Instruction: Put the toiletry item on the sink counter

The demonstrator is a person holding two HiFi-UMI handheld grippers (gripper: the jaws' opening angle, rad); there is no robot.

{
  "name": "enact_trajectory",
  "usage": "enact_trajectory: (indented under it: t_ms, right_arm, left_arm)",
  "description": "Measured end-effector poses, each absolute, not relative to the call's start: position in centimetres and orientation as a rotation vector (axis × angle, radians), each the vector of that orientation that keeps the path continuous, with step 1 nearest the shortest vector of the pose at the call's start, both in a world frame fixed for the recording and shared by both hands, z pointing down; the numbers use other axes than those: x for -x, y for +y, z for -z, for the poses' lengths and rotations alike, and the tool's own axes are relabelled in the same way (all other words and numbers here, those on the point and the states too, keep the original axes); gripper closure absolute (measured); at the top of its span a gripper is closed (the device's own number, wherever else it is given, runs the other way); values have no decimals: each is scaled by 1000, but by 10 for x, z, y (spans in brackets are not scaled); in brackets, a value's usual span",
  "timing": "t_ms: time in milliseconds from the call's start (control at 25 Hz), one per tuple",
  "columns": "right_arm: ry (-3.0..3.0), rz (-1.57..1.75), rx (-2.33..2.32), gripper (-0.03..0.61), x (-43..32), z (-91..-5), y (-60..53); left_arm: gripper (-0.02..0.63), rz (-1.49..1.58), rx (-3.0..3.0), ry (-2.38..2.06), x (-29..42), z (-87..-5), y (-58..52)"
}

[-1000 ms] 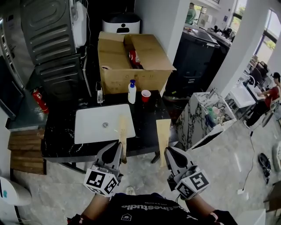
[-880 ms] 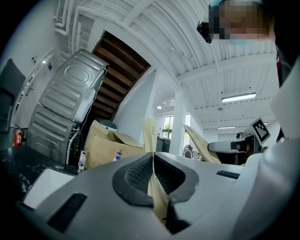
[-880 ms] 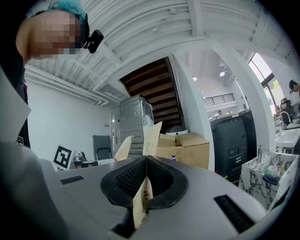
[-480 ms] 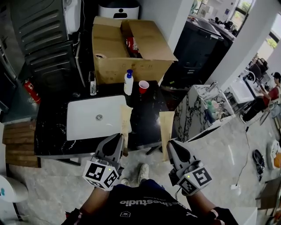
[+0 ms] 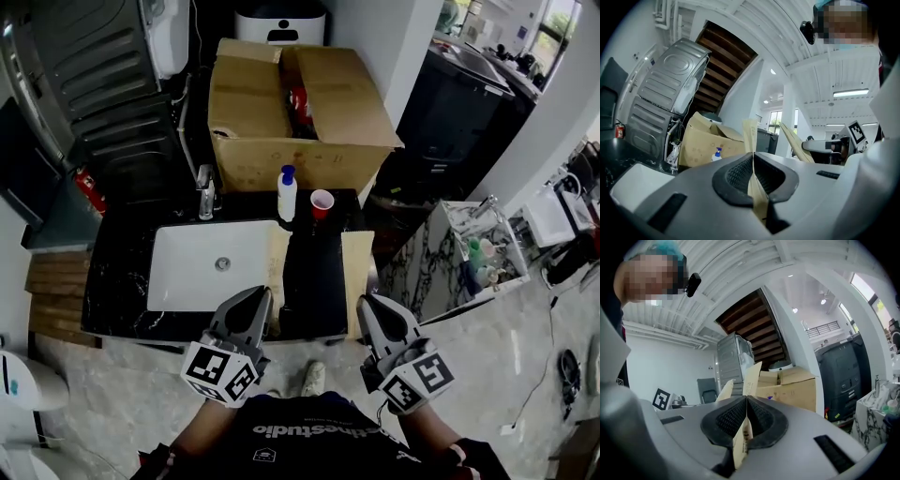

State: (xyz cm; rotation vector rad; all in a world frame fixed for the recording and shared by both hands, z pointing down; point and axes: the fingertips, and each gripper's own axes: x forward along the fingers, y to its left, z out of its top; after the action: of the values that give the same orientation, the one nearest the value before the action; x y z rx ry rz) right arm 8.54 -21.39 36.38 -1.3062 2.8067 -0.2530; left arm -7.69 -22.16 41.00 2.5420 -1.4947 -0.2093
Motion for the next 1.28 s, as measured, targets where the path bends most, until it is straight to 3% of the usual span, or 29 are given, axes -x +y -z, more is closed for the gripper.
enact_trajectory:
  t_ms: [480,1280]
  right_arm:
    - [2784,320,1231,537,-145,-372,-290]
    - [2702,440,1369,538,-146,-392,-344]
  left_arm:
    - [592,58,-2319,-1454,11,-462,-316]
    - [592,-230,-1891,-1397,7,-635,-442]
